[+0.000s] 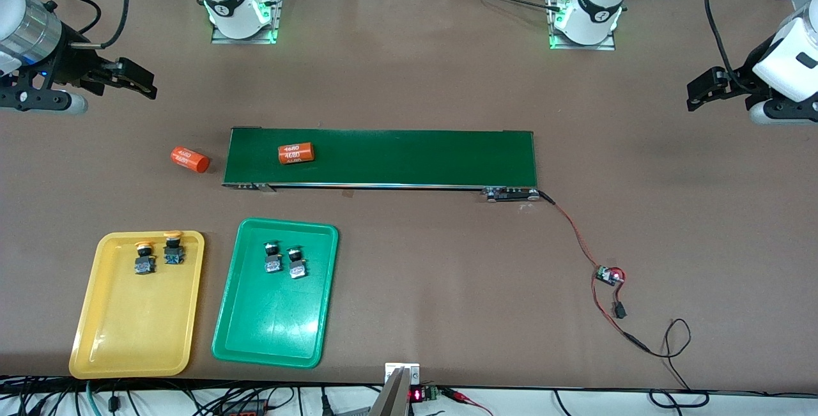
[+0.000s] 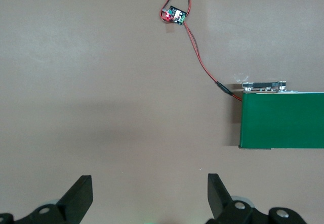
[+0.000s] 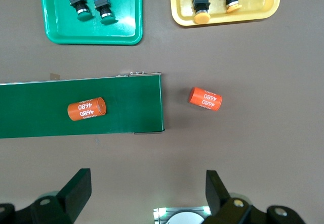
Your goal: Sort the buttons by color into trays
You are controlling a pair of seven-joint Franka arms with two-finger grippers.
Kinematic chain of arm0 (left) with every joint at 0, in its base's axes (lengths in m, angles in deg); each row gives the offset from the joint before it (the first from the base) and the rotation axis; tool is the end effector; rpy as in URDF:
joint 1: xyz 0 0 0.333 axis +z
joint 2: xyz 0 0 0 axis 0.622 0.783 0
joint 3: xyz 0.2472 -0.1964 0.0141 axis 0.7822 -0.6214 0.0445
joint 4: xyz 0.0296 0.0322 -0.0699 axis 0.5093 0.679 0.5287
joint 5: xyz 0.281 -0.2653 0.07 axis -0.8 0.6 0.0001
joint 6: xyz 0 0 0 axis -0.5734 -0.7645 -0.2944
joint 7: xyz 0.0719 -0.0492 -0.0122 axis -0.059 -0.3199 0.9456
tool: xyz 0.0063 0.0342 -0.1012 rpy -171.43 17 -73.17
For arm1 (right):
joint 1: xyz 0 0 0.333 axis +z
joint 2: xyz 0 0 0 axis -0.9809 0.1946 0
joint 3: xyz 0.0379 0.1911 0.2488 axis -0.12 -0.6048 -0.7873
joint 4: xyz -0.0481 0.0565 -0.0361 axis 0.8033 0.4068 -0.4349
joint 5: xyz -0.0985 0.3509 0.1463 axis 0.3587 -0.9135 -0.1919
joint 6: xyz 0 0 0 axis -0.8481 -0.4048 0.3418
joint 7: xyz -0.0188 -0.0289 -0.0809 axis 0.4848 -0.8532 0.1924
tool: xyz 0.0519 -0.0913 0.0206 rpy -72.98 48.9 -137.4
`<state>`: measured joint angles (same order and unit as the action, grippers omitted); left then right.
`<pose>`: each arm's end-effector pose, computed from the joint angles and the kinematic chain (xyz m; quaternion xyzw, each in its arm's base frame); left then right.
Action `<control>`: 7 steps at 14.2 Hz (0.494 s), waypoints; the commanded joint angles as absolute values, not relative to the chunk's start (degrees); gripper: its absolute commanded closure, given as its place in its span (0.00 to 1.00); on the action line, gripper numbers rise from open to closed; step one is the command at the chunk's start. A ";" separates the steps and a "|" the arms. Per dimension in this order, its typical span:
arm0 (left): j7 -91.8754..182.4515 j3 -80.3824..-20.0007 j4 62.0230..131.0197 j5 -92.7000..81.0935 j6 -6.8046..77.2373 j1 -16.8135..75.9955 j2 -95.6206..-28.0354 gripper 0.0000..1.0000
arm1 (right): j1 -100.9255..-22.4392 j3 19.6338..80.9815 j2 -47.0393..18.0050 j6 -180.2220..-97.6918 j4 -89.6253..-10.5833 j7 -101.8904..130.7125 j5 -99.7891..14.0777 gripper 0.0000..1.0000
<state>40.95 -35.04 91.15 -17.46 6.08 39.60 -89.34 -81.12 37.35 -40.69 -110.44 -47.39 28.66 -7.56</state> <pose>0.5381 -0.0137 0.6053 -0.9989 -0.0015 0.0385 0.0255 0.5288 0.0525 0.5953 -0.9976 0.0355 0.0586 0.0040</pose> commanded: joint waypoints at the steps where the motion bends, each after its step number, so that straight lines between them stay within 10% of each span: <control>1: 39.89 -35.12 89.97 -18.05 4.80 39.61 -89.38 0.00 | -80.89 37.30 -40.18 -109.91 -46.00 28.41 -6.98 0.00; 7: 39.89 -35.12 89.89 -18.13 4.80 39.61 -89.38 0.00 | -81.07 37.48 -40.27 -109.64 -46.00 28.23 -6.89 0.00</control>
<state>40.94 -35.04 91.15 -17.46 6.08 39.60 -89.34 -81.12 37.40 -40.69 -110.44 -47.38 28.66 -7.55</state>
